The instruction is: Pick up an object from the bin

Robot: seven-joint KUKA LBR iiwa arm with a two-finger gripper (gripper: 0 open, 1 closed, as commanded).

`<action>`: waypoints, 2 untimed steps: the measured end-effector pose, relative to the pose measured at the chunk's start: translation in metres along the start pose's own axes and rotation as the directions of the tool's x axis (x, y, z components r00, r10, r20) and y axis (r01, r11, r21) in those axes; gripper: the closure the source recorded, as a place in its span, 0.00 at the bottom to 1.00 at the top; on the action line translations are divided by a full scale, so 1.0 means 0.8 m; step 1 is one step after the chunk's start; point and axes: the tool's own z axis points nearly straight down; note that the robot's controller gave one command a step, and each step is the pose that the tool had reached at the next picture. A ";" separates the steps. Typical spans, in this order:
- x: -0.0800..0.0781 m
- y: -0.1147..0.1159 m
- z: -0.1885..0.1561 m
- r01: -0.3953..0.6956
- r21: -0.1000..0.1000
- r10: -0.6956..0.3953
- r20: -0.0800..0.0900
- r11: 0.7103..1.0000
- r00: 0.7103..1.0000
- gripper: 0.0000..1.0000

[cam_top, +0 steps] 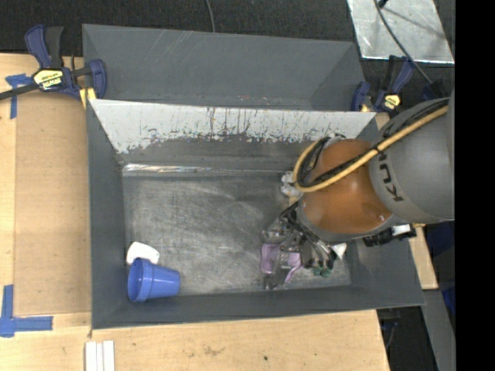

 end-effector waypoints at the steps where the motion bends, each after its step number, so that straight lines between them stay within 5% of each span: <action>1: 0.001 -0.002 -0.047 0.011 0.003 -0.011 -0.016 1.000 1.000 1.00; 2: -0.003 0.004 -0.083 -0.020 0.002 0.020 -0.003 1.000 1.000 1.00</action>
Offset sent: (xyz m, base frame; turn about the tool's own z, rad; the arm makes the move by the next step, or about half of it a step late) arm 0.0010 0.0037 0.0633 0.0199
